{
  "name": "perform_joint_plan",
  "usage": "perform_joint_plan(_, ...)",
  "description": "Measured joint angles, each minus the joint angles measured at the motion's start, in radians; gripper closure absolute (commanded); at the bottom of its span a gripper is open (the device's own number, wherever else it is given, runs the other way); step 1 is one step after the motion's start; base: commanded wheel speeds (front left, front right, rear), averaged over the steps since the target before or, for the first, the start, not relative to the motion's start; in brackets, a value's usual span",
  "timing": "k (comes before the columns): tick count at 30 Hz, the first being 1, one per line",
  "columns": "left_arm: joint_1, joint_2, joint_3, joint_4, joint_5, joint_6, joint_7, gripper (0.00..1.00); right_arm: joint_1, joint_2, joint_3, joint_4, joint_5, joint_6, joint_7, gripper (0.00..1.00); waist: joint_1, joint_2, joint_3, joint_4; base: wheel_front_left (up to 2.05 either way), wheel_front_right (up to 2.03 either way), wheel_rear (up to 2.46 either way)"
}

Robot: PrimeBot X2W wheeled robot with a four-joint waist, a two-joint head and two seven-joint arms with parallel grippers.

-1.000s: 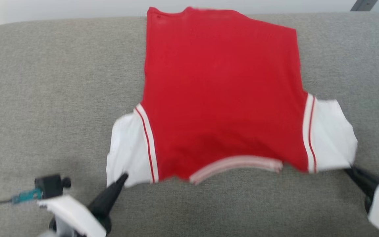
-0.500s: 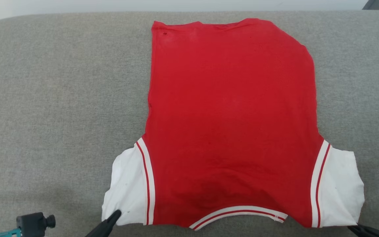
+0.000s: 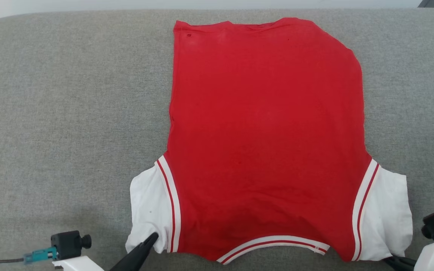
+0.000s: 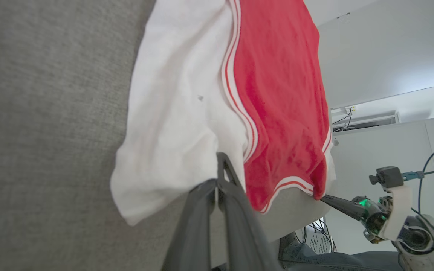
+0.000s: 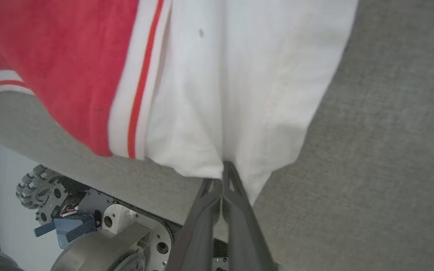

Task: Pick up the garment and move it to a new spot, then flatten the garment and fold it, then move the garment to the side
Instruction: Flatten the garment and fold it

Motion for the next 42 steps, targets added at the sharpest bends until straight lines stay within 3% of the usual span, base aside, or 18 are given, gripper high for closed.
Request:
perform_joint_plan(3,-0.001,-0.012,-0.007,0.021,0.0,0.0,-0.002,1.0,-0.012,0.002,0.012,0.034,-0.008,0.0,-0.031,1.0,-0.0001,0.0,-0.002,-0.003,0.0,0.0,0.0)
perform_joint_plan(4,-0.001,-0.015,-0.009,0.023,0.0,0.0,-0.004,1.0,-0.012,0.001,0.014,0.037,-0.012,0.0,-0.044,0.69,0.0,0.0001,-0.003,-0.003,0.0,0.0,0.0)
perform_joint_plan(5,-0.001,-0.017,-0.011,0.025,0.0,0.0,-0.005,1.0,-0.013,0.002,0.014,0.04,-0.018,0.0,-0.06,0.14,-0.0001,0.0,-0.003,-0.003,0.0,0.0,0.0)
perform_joint_plan(6,-0.001,-0.02,-0.013,0.026,0.001,0.0,-0.008,1.0,-0.018,0.001,0.012,0.042,-0.025,0.001,-0.077,0.0,0.0,0.0001,-0.002,-0.003,0.0,0.0,0.0)
perform_joint_plan(10,-0.001,-0.025,-0.018,0.019,0.012,0.0,-0.018,1.0,-0.042,-0.037,-0.026,0.011,-0.046,0.001,-0.09,0.0,0.0,0.0,0.0,-0.002,0.0,0.0,0.0)
perform_joint_plan(15,0.0,-0.024,-0.023,-0.015,0.039,0.0,-0.035,1.0,-0.095,-0.122,-0.165,-0.085,-0.049,0.0,-0.043,0.0,0.0,0.0,0.016,0.013,0.0,0.0,0.0)
perform_joint_plan(21,-0.048,-0.044,-0.04,-0.048,0.093,0.0,-0.04,1.0,-0.365,-0.195,-0.244,-0.072,-0.052,0.0,-0.012,0.0,0.0,0.0,0.066,0.055,0.0,0.0,0.0)
perform_joint_plan(26,-0.113,-0.085,-0.065,-0.053,0.12,0.0,-0.026,1.0,-0.624,-0.216,-0.15,0.085,-0.092,0.0,0.001,0.0,0.0,0.0,0.112,0.117,0.0,0.0,0.0)
perform_joint_plan(32,-0.174,-0.128,-0.098,-0.062,0.152,0.0,-0.019,1.0,-0.887,-0.242,0.04,0.293,-0.169,0.0,0.024,0.0,0.0,0.0,0.178,0.191,0.0,0.0,0.0)
perform_joint_plan(42,-0.245,-0.211,-0.162,-0.059,0.152,0.0,-0.036,1.0,-1.125,-0.26,0.248,0.544,-0.177,0.0,0.021,0.0,0.0,0.0,0.279,0.288,0.0,0.0,0.0)
